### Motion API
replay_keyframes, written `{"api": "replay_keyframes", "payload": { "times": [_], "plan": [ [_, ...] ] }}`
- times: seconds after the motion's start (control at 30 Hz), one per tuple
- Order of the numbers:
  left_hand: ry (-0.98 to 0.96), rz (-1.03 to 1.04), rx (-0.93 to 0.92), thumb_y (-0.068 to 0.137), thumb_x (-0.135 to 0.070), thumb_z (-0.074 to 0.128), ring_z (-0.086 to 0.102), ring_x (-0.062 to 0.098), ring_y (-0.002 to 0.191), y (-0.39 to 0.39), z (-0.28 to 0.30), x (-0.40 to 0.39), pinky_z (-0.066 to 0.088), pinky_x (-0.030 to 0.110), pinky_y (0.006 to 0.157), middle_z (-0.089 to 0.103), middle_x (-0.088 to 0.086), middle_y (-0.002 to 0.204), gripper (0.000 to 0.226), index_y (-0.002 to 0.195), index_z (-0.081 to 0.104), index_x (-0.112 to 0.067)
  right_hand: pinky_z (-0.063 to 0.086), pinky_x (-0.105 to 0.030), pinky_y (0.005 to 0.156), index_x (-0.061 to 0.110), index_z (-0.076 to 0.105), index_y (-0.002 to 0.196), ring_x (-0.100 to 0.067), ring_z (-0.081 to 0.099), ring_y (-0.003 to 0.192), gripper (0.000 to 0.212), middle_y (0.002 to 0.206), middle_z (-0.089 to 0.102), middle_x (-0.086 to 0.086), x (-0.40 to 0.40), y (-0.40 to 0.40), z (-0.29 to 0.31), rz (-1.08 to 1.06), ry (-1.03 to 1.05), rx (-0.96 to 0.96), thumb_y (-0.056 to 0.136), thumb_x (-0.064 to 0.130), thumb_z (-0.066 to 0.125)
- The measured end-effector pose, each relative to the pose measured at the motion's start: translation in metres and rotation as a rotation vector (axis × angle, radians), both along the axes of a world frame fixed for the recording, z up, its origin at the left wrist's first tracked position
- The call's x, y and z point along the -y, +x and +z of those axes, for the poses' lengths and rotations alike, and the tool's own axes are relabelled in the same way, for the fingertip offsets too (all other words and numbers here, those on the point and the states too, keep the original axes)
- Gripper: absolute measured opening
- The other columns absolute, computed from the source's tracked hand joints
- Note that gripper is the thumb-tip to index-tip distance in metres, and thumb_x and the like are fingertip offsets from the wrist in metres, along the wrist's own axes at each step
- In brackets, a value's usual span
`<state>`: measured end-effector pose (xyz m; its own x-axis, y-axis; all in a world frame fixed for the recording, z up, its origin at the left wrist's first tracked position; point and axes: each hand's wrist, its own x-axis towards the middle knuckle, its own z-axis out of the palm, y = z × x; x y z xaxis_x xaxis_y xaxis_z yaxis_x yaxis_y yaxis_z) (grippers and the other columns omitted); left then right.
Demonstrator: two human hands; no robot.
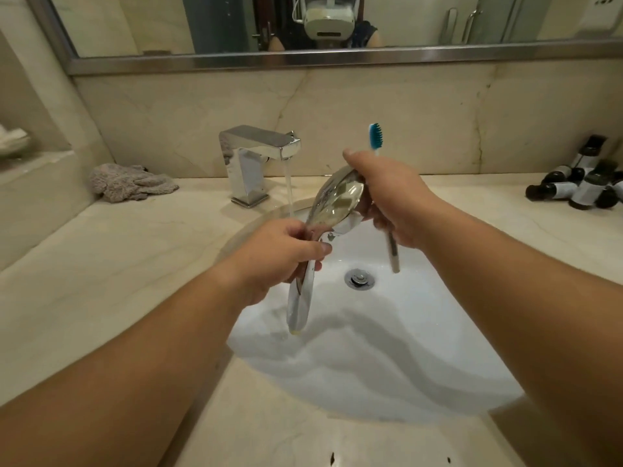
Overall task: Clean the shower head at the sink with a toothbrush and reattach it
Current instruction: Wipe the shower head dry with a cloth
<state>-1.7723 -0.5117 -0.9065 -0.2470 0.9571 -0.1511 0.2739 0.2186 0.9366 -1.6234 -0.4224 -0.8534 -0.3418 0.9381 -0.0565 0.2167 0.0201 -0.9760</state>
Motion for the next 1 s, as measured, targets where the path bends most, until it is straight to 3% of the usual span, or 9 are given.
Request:
{"api": "replay_keyframes", "payload": {
  "times": [0.07, 0.13, 0.3, 0.43, 0.63, 0.77, 0.9, 1.0],
  "plan": [
    [-0.038, 0.053, 0.05, 0.09, -0.013, 0.076, 0.069, 0.024, 0.084, 0.002, -0.002, 0.0, 0.051, 0.033, 0.069, 0.069, 0.011, 0.085, 0.023, 0.106, 0.068, 0.002, 0.038, -0.026, 0.049, 0.013, 0.061, 0.087, -0.01, 0.05, 0.047, 0.036, 0.061, 0.06, 0.001, -0.018, -0.007, 0.0, -0.069, 0.14, 0.116, 0.088, 0.049, 0.057],
    [-0.096, 0.1, 0.145, 0.09, -0.013, 0.078, 0.072, 0.022, 0.082, 0.004, -0.005, 0.001, 0.054, 0.032, 0.065, 0.069, 0.009, 0.084, 0.016, 0.098, 0.066, -0.005, 0.041, -0.028, 0.051, 0.011, 0.065, 0.095, -0.013, 0.049, 0.057, 0.026, 0.072, 0.058, -0.002, -0.042, -0.017, 0.002, -0.131, 0.177, 0.153, 0.089, 0.036, 0.06],
    [-0.175, 0.174, 0.307, 0.09, -0.016, 0.079, 0.07, 0.025, 0.078, 0.016, -0.009, -0.001, 0.055, 0.034, 0.066, 0.066, 0.011, 0.089, 0.02, 0.103, 0.066, -0.008, 0.042, -0.029, 0.049, 0.005, 0.061, 0.107, -0.017, 0.048, 0.064, 0.026, 0.084, 0.057, -0.007, -0.084, -0.064, 0.011, 0.033, 0.169, 0.167, 0.093, 0.024, 0.052],
    [-0.194, 0.218, 0.308, 0.089, -0.019, 0.08, 0.069, 0.027, 0.077, 0.014, -0.008, -0.006, 0.053, 0.031, 0.059, 0.065, 0.012, 0.09, 0.023, 0.101, 0.064, -0.008, 0.039, -0.028, 0.049, 0.01, 0.055, 0.122, -0.017, 0.045, 0.066, 0.03, 0.091, 0.056, -0.01, -0.097, -0.092, 0.011, 0.147, 0.182, 0.217, 0.098, 0.017, 0.039],
    [-0.209, 0.207, 0.26, 0.089, -0.02, 0.081, 0.07, 0.024, 0.078, 0.008, -0.01, -0.009, 0.048, 0.021, 0.042, 0.066, 0.011, 0.089, 0.022, 0.098, 0.064, -0.009, 0.039, -0.026, 0.049, 0.018, 0.052, 0.134, -0.015, 0.041, 0.062, 0.044, 0.09, 0.054, -0.01, -0.106, -0.103, 0.005, 0.229, 0.178, 0.252, 0.095, 0.005, 0.037],
    [-0.201, 0.206, 0.199, 0.087, -0.019, 0.083, 0.071, 0.024, 0.079, 0.007, -0.015, -0.013, 0.05, 0.023, 0.046, 0.068, 0.011, 0.087, 0.024, 0.096, 0.063, -0.009, 0.039, -0.026, 0.05, 0.024, 0.058, 0.128, -0.015, 0.042, 0.063, 0.043, 0.088, 0.056, -0.008, -0.102, -0.098, 0.009, 0.257, 0.21, 0.24, 0.095, 0.004, 0.038],
    [-0.158, 0.188, 0.1, 0.085, -0.021, 0.085, 0.077, 0.034, 0.086, 0.008, -0.015, -0.016, 0.053, 0.033, 0.062, 0.071, 0.014, 0.087, 0.027, 0.096, 0.065, -0.005, 0.05, -0.032, 0.06, 0.019, 0.057, 0.13, -0.017, 0.053, 0.07, 0.037, 0.098, 0.062, -0.008, -0.092, -0.086, 0.019, 0.28, 0.405, 0.427, 0.096, 0.011, 0.044],
    [-0.085, 0.178, 0.08, 0.083, -0.02, 0.086, 0.068, 0.031, 0.08, 0.011, -0.009, -0.017, 0.053, 0.044, 0.072, 0.066, 0.016, 0.085, 0.043, 0.107, 0.063, 0.007, 0.051, -0.032, 0.063, 0.013, 0.063, 0.112, -0.017, 0.057, 0.071, 0.024, 0.089, 0.063, -0.005, -0.081, -0.061, 0.027, 0.17, 0.538, 0.534, 0.096, 0.026, 0.052]
  ]
}}
